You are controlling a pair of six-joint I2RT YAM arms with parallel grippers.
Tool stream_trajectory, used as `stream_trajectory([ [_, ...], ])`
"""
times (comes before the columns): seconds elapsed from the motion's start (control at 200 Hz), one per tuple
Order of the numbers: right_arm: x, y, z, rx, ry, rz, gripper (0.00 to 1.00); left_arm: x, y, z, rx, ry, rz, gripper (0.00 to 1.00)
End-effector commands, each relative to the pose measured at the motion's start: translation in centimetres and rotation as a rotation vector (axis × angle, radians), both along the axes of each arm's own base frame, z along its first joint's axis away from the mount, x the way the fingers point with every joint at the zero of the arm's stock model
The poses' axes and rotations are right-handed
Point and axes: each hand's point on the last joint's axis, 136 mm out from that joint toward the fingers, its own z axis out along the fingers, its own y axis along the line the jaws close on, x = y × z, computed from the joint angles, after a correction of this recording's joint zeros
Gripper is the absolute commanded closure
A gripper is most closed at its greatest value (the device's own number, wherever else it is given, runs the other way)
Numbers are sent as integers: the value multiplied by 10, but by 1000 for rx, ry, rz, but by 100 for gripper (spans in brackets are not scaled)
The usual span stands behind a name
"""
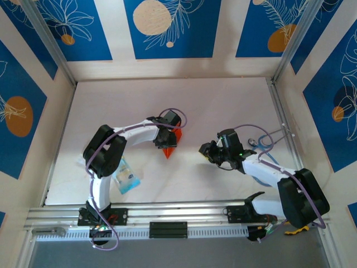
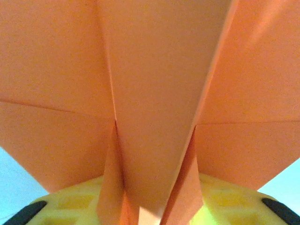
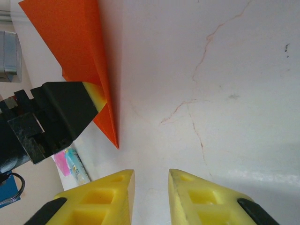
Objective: Fold a paper plane with a square sheet of paper (pick it up from the middle)
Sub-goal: Move a paper plane to the center of the table.
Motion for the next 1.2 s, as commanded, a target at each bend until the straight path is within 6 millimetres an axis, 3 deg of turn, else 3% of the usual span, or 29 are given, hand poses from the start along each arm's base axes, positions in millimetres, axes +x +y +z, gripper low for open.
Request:
stream_trajectory([
  [0.0,-5,-3,3,-6,0,10,75,5,0,26,-17,-48,36,57],
  [0.315,-6,-11,13,-25,-20,-23,74,4,-5,51,-90,-85,46,51],
  [0.54,-3,-7,23,1,-52,-15,69,6,9,81,-98,-199,46,51],
  [0.675,7,9,26,17,-48,34,69,5,29,107,-90,-317,42,51],
  [0.83,22,37,27,22,-46,94,69,1,56,119,-88,-382,56,47],
  [1.196,62,95,7,12,17,203,68,-20,111,104,-70,-376,123,44],
])
